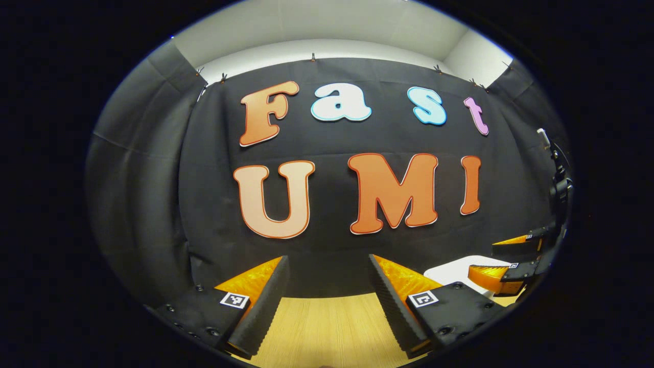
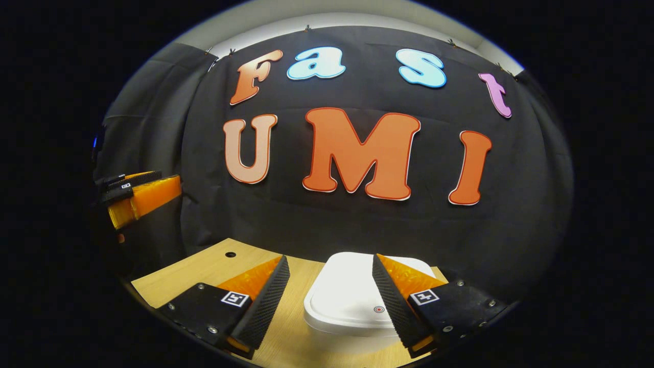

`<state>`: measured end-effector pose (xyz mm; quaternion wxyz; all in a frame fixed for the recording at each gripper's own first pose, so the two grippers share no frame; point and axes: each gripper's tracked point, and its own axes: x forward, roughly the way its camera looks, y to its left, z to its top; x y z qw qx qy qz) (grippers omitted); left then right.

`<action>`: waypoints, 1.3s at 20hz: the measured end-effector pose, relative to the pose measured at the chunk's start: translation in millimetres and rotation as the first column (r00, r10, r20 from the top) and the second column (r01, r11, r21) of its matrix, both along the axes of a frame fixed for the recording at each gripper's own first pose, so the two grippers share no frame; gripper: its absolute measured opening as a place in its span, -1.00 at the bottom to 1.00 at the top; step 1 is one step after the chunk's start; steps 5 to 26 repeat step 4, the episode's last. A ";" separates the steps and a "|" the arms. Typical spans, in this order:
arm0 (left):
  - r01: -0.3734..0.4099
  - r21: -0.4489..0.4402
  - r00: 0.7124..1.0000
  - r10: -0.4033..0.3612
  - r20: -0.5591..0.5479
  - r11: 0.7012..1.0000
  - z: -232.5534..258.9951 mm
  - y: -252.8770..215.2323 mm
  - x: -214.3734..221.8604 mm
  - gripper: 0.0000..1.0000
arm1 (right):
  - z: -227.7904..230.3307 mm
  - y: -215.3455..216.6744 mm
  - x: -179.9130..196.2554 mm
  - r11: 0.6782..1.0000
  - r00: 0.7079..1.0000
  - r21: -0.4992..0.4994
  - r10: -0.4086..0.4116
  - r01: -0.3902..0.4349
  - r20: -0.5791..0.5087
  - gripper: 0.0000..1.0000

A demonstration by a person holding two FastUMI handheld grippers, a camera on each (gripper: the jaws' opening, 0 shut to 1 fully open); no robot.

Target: Press the lid of the desktop garbage bin to open it, pick up the crumpled paper on the desktop and throw it into the bin, then pick up the pop can on the desktop and drop it into the bin, and finally close the garbage bin lid.

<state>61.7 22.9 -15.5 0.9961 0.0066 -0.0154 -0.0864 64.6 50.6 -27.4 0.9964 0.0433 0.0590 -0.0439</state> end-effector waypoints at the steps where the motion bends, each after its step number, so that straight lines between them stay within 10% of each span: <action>1: -0.005 0.006 1.000 0.005 0.006 1.000 -0.2 1.0 -1.6 0.99 | 0.8 0.7 0.6 1.000 1.000 0.007 -0.001 0.001 0.003 0.98; 26: -0.016 0.015 1.000 0.016 0.007 1.000 -4.2 5.0 -3.6 0.99 | 1.3 -2.2 1.8 1.000 1.000 0.017 -0.014 0.014 0.006 0.98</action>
